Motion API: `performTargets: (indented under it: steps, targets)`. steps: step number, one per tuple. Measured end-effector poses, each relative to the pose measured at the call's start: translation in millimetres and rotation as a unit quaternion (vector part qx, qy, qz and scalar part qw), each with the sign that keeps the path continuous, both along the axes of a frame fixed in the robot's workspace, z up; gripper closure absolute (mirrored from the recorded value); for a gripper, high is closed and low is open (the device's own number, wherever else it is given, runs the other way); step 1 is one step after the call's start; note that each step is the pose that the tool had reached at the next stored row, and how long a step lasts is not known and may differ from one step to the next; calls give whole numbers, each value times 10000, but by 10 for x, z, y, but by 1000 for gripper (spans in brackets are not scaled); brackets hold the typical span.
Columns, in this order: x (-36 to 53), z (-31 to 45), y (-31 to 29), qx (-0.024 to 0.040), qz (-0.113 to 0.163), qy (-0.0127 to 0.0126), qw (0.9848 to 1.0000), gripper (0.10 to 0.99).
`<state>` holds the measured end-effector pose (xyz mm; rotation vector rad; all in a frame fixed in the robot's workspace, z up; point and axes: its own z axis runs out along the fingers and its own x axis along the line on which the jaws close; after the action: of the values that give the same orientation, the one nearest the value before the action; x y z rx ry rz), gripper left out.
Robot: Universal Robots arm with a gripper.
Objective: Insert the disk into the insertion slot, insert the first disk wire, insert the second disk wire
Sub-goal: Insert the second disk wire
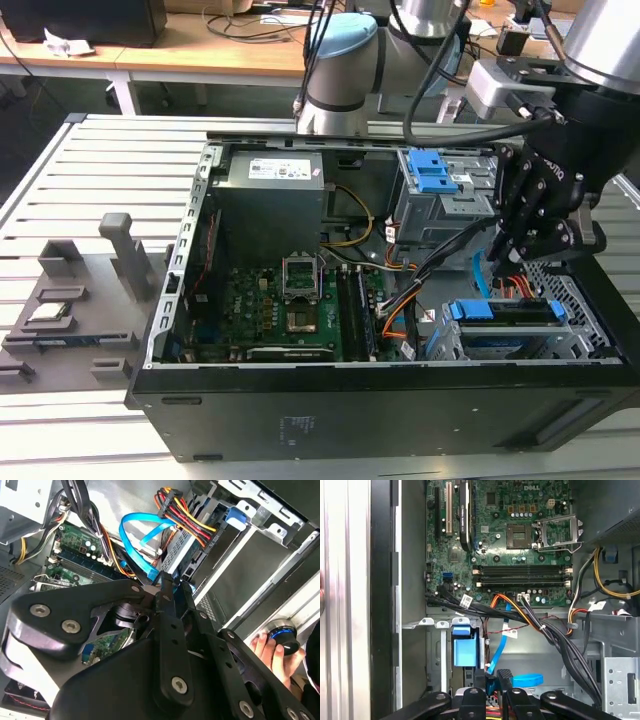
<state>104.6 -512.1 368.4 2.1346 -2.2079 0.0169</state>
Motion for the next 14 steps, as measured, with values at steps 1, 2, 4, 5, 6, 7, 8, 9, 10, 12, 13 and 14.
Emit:
performTargets:
  steps: [1, 2, 4, 5, 6, 7, 8, 9, 10, 12, 13, 14]
  targets:
    - [-2, -2, 0, -15, 1, 0, 10000, 847]
    - [-3, -2, 0, -15, 0, 0, 10000, 847]
    - [-3, 13, 0, -15, 0, 0, 10000, 847]
    - [-3, 14, 0, -14, 0, 0, 10000, 847]
    - [-3, 13, 0, -14, -2, 0, 10000, 847]
    - [-4, 14, 0, -15, -51, 0, 10000, 847]
    - [-4, 13, 0, -17, -84, 0, 10000, 847]
    - [-4, 10, 0, -20, -100, 0, 9999, 847]
    - [-3, 10, 0, -20, -100, 0, 9999, 847]
    - [-3, 9, 0, -20, -100, 0, 9999, 847]
    - [-3, 9, 0, -20, -100, 0, 9999, 847]
    - [-3, 9, 0, -20, -100, 0, 9999, 855]
